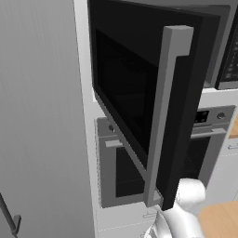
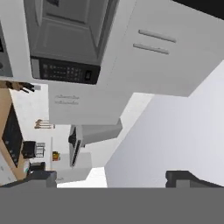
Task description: Open the microwave, place the bowl with waffle inside the microwave, then close the microwave door and turn it on.
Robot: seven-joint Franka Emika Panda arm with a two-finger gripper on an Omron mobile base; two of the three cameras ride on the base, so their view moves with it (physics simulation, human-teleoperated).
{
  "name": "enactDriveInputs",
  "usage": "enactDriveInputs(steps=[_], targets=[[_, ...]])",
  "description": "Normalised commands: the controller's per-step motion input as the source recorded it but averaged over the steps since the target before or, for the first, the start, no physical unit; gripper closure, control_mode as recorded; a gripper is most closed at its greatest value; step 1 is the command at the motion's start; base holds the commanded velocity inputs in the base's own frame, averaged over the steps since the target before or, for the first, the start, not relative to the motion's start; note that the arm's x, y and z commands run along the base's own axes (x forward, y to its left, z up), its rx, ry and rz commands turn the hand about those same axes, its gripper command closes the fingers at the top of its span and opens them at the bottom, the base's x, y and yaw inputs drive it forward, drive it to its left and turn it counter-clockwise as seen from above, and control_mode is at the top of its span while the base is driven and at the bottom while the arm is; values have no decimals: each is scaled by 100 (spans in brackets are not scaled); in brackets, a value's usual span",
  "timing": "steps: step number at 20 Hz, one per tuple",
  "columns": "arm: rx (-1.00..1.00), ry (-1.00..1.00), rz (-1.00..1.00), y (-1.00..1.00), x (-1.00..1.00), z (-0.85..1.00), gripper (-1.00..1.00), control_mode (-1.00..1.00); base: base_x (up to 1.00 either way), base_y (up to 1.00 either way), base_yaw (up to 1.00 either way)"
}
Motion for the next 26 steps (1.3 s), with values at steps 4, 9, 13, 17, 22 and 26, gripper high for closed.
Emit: enactDriveInputs(steps=[4,9,13,17,22,26], targets=[[-9,4,-2,89,57,0,-100,-100,0,0,0],[-1,1,-5,41,69,-5,-100,-100,0,0,0],[0,1,-6,32,62,-21,-100,-100,0,0,0],[0,2,-3,34,49,-31,-100,-100,0,0,0],[0,3,-1,38,36,-37,-100,-100,0,0,0],[0,4,0,39,31,-36,-100,-100,0,0,0]])
